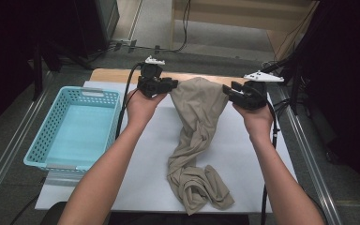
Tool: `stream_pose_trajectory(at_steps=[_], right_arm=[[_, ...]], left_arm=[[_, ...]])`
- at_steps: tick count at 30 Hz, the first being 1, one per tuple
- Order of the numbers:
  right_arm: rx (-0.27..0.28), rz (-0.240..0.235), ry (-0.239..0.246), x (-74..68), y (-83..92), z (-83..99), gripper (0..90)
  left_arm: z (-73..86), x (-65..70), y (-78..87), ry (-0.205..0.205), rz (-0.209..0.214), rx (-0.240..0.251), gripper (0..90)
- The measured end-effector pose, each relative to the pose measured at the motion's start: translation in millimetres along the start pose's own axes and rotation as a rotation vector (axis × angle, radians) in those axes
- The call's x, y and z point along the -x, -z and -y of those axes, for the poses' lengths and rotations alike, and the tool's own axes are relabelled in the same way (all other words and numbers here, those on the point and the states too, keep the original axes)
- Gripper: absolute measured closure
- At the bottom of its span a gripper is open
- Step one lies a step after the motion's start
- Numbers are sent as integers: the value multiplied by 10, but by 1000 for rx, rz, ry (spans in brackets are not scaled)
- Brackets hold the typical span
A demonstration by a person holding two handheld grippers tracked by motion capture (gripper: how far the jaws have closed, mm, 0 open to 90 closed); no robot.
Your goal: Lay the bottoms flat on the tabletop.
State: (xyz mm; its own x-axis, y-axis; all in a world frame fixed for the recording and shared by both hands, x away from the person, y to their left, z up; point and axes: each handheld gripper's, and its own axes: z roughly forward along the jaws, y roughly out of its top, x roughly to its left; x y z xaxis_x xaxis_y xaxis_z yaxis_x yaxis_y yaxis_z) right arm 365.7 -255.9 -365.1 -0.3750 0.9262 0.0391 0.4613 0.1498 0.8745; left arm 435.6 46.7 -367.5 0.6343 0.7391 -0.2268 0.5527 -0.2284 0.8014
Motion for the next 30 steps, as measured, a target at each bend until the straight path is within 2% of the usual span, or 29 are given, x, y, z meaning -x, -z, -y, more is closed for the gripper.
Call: stream_pose_trajectory(at_steps=[1,4,7,12,15,20,23,26,30], right_arm=[[-25,-23,1,-13,-35,32,561],[-83,-32,29,-52,-119,226,553],[-132,-61,7,-28,-187,428,556],[-183,-93,-35,35,-245,686,584],[-197,-101,-53,63,-272,798,583],[-209,-112,-50,79,-283,994,581],[-232,-108,-32,105,-274,1093,575],[-241,-101,-51,160,-256,1177,574],[-255,-83,-78,236,-266,1276,575]], left_arm=[[46,-4,-16,-6,1,-22,608],[238,-5,-77,-27,2,-70,594],[429,-23,-140,-13,17,-108,577],[699,-35,-187,7,36,-130,557],[840,-29,-214,13,48,-146,556],[1073,35,-280,11,69,-189,538],[1196,84,-328,4,84,-206,537],[1286,143,-393,11,105,-223,538],[1362,278,-485,-24,129,-265,539]])
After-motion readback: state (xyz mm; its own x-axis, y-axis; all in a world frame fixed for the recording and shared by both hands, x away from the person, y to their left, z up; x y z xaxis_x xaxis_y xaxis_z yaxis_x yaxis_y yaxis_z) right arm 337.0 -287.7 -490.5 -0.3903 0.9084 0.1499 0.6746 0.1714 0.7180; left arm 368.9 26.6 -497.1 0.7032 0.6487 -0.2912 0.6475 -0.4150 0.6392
